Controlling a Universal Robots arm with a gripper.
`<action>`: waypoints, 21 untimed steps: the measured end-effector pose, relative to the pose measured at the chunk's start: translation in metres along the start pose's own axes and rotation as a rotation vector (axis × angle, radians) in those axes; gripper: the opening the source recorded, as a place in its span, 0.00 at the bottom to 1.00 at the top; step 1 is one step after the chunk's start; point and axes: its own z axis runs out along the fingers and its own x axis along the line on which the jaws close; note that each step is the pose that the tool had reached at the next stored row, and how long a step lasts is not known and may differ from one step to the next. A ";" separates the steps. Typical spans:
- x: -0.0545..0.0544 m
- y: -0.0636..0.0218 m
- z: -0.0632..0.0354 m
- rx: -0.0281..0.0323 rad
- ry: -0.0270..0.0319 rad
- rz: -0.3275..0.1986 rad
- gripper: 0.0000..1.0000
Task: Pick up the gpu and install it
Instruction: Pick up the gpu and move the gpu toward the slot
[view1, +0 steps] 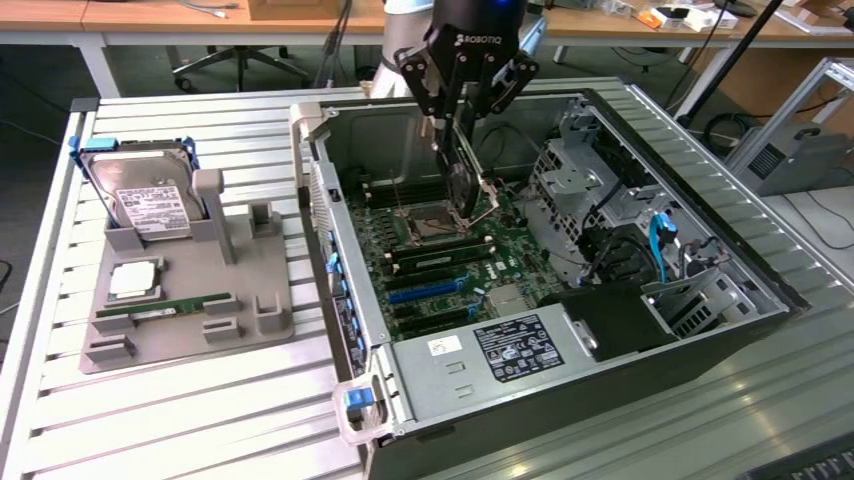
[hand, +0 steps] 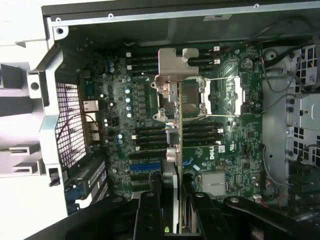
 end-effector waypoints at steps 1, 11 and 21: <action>-0.004 0.0003 0.0008 0.0000 0.0000 0.000 0.27; -0.026 0.0023 0.0062 0.0001 0.0000 0.000 0.27; -0.032 0.0028 0.0075 0.0000 0.0000 0.000 0.27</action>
